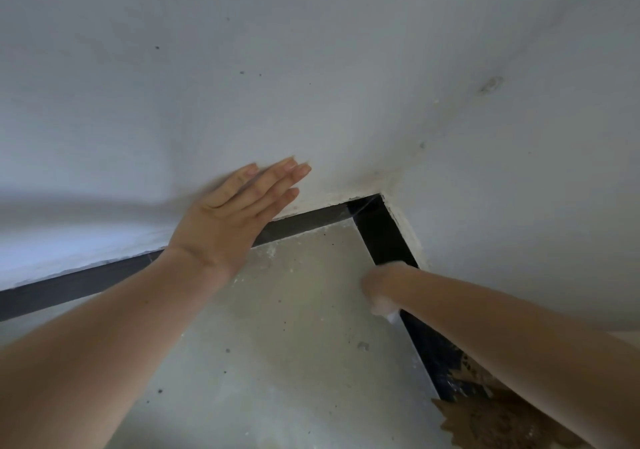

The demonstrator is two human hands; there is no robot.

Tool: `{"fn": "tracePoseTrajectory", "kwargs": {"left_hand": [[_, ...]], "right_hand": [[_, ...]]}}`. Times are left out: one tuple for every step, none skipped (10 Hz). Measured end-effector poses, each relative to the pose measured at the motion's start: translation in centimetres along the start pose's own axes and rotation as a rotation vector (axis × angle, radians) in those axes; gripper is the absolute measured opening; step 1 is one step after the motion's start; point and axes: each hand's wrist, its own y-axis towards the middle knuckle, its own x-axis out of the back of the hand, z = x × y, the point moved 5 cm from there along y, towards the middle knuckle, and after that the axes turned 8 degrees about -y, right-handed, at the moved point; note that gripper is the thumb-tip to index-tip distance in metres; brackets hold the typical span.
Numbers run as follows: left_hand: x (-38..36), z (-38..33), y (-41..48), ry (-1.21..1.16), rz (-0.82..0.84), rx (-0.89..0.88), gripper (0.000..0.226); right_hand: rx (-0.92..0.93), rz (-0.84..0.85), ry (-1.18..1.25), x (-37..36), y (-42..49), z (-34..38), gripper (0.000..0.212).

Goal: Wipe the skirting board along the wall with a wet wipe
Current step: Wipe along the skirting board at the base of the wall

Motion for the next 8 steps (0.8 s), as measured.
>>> {"fn": "tracePoseTrajectory", "kwargs": {"left_hand": [[0.0,0.1,0.1,-0.005,-0.03,0.024,0.071],[-0.1,0.2,0.0,0.005,-0.049,0.039,0.073],[0.1,0.2,0.0,0.022,-0.05,0.034,0.073],[0.2,0.3,0.0,0.019,-0.039,0.031,0.072],[0.1,0.3,-0.1,0.01,-0.051,0.022,0.072],[0.1,0.3,-0.1,-0.005,-0.044,0.03,0.072],[0.1,0.3,0.1,-0.035,-0.057,0.057,0.074],[-0.1,0.1,0.0,-0.03,-0.156,0.059,0.073]], "right_hand": [[-0.083,-0.352,-0.238,2.3,2.6,-1.7,0.03],[-0.179,-0.579,-0.457,3.7,4.1,-4.0,0.028],[-0.206,-0.623,-0.544,2.0,5.2,-4.5,0.036],[-0.156,-0.567,-0.474,-0.4,4.6,-3.2,0.039],[-0.107,-0.393,-0.462,-3.2,3.1,-1.8,0.033],[-0.042,-0.129,-0.112,-4.5,0.2,-1.0,0.035],[-0.131,-0.008,0.344,-3.2,-0.9,-1.9,0.034],[-0.227,-0.149,0.803,-0.9,1.3,-3.3,0.034]]}}
